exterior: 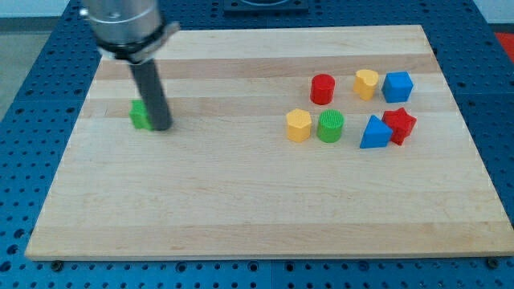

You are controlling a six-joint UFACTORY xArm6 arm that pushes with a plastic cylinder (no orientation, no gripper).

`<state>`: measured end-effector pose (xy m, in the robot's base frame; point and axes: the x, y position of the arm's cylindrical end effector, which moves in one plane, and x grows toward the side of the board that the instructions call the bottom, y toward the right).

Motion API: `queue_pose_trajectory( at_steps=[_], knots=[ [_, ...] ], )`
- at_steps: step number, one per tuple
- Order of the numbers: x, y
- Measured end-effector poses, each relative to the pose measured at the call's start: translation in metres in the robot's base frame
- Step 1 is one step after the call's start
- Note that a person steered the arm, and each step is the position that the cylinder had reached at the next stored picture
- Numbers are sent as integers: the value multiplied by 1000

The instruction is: Move the red circle into the right side of the green star

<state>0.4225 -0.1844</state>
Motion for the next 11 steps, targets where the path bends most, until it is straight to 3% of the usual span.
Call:
queue_pose_trajectory(
  at_steps=[1,2,3,5,6,7,8,11],
  knots=[
    [-2,-29],
    [-2,-15],
    [-19,61],
    [-125,187],
    [-134,282],
    [-111,332],
    [-86,332],
    [-43,152]
  ],
)
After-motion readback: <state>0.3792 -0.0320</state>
